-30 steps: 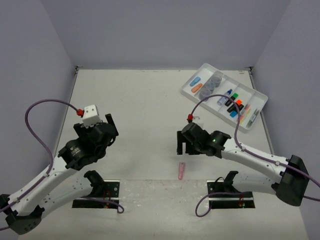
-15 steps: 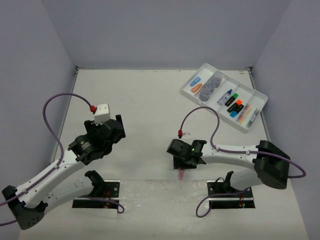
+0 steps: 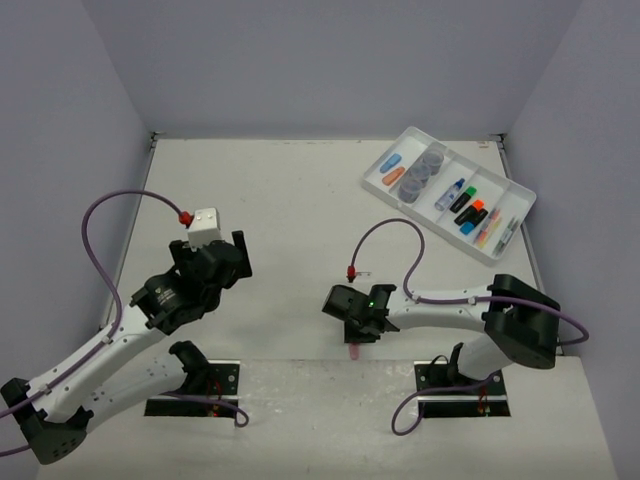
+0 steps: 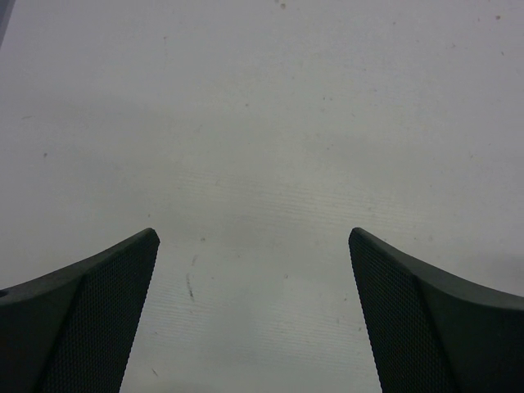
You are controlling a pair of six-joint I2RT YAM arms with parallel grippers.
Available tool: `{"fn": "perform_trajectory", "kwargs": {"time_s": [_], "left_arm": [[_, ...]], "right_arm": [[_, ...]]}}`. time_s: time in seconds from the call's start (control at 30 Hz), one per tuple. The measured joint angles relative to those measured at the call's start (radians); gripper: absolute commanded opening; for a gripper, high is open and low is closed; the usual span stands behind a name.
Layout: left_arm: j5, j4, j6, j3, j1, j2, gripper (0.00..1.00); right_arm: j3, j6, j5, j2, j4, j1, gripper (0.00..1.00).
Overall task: Sort the stationery into containers
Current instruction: Pick up the stationery from the corner of the board, then place the stationery in the storage box.
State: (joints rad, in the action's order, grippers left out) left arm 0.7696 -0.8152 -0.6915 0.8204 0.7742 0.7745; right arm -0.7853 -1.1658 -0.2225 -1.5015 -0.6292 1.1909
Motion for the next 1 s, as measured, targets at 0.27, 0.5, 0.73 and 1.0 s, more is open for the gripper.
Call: {"fn": "perform_trajectory", "kwargs": {"time_s": [0.27,0.5,0.73,1.0], "left_arm": [[-0.006,0.009,0.005,0.000,0.000,-0.030,1.00],[0.003,0.017,0.005,-0.001,0.000,-0.132,1.00],[0.004,0.022,0.008,-0.003,0.000,-0.102,1.00],[0.002,0.023,0.022,-0.015,0.000,-0.067,1.00]], "right_arm": [[-0.100,0.107,-0.047,-0.004,-0.064,-0.097,0.00],[-0.354,0.390,0.046,-0.028,0.035,-0.591,0.00],[-0.899,0.523,0.096,-0.363,0.075,-0.870,0.00],[-1.294,0.549,0.127,-0.755,0.036,-0.981,0.06]]}}
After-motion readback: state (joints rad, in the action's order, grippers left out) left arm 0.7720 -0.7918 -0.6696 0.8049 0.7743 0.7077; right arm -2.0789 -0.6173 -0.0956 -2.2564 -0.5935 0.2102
